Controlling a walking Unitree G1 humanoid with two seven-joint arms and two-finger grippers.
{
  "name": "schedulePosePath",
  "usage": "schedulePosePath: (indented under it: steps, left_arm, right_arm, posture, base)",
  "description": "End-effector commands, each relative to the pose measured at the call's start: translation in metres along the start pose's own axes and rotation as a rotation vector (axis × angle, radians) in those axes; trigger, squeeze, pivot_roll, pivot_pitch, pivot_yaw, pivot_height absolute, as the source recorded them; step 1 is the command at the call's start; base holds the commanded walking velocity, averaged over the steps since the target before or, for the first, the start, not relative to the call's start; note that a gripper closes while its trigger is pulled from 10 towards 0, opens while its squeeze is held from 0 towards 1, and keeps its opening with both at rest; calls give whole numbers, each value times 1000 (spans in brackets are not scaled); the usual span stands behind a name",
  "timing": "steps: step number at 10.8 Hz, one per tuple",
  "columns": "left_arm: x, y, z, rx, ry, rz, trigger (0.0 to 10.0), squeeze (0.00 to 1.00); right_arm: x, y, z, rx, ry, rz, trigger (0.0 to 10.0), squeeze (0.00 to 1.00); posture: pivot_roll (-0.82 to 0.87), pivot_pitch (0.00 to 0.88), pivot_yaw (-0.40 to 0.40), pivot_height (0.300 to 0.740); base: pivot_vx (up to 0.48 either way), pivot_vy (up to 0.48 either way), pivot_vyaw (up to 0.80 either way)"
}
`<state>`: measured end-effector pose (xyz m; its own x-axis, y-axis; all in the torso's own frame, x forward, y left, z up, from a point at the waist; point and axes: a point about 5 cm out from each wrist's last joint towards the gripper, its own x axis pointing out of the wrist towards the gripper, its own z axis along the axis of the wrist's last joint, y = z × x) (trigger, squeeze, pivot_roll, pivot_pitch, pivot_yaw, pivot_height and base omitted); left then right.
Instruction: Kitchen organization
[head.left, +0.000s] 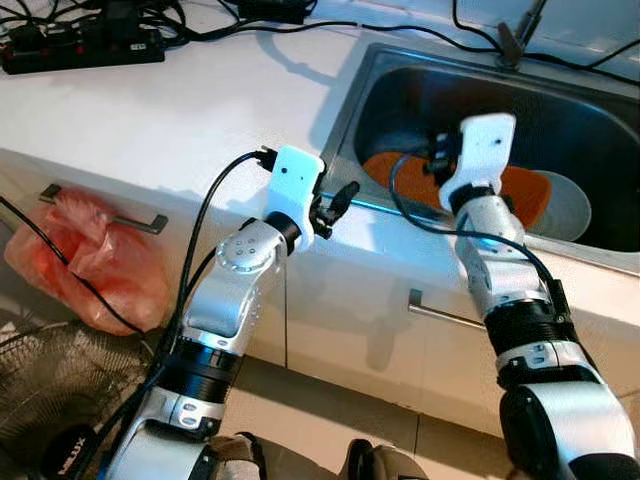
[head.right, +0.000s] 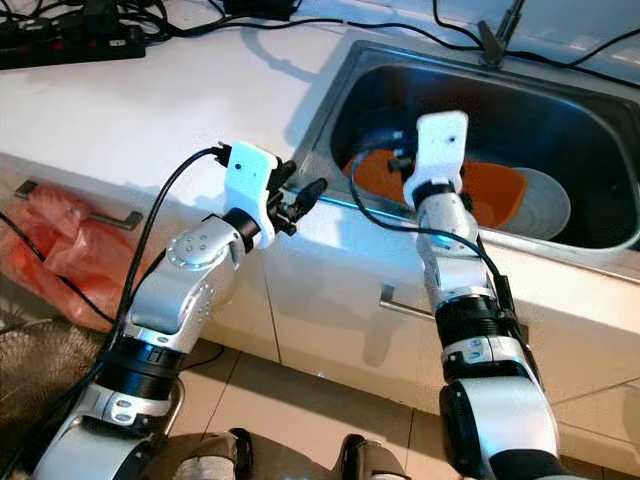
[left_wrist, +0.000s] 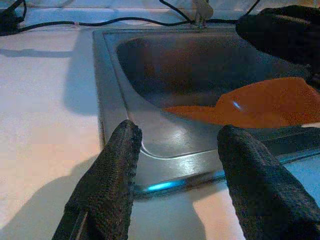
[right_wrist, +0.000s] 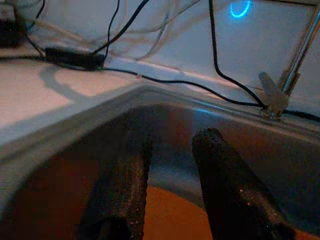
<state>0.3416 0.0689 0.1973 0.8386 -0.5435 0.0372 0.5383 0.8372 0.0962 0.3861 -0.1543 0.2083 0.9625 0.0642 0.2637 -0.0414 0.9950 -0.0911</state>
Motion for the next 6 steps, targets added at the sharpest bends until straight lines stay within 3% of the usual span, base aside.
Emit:
schedulePosePath:
  steps: [1,3,6]
  left_arm:
    - [-2,0,-13,-14,51,4,10000,0]
    - [-3,6,-5,-8,-2,35,10000,0]
    - [-10,27,14,22,-177,241,10000,0]
  right_arm:
    - [-1,-7,2,35,-11,-23,10000,0]
    - [0,-11,12,82,-48,-26,10000,0]
    - [-7,-18,25,97,-134,-43,10000,0]
  posture:
    - [61,148,-35,740]
    - [57,146,-34,740]
    - [40,137,-32,740]
  base:
    - [0,0,0]
    - [0,0,0]
    - [0,0,0]
